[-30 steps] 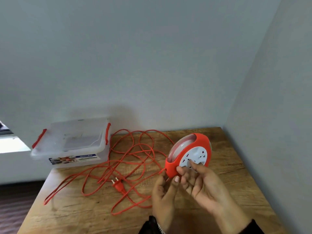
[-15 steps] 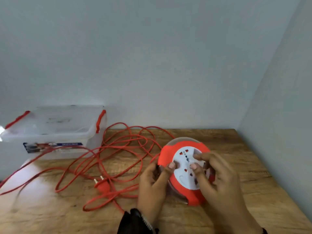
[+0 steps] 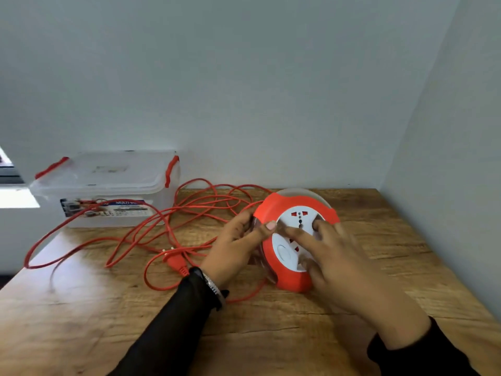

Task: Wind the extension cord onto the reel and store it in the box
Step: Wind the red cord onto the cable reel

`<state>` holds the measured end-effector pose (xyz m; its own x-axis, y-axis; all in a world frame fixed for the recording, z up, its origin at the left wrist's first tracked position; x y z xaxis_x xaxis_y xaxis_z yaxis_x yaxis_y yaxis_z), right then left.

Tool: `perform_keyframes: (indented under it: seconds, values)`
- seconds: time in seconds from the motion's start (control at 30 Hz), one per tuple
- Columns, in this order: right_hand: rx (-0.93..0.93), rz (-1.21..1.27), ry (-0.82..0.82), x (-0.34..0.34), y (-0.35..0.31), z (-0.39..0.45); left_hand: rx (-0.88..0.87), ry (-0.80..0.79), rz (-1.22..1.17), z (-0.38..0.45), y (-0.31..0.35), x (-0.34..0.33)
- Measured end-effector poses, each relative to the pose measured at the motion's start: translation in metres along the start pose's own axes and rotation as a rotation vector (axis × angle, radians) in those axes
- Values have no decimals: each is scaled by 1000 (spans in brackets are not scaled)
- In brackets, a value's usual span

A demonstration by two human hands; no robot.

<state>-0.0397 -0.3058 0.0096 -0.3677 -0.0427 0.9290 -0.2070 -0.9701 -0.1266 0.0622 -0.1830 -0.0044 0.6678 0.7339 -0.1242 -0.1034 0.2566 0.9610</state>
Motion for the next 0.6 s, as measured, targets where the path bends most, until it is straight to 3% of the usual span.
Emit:
perform_keyframes:
  seconds: [0.17,0.33,0.6]
  values:
    - [12,2,24,-3,9,5,95,-183,46,-10,0,-11]
    - [-19,-9,152,7,5,0,-3,-74,17,-9,-1,-15]
    - [-373,254,220,4,12,-5,-162,114,73,-23,-9,-30]
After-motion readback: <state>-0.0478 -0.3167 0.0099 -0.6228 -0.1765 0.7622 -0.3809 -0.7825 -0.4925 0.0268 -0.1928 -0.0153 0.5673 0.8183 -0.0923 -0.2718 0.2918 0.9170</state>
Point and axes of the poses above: each hand's wrist, its own z-axis towards the middle knuckle, its own x-axis out of the back of the hand, y = z × x, the point moved 5 cm from there along z, towards the middle knuckle, and after that the axes turned 7 degrees about -x, right-handed, at the moved point
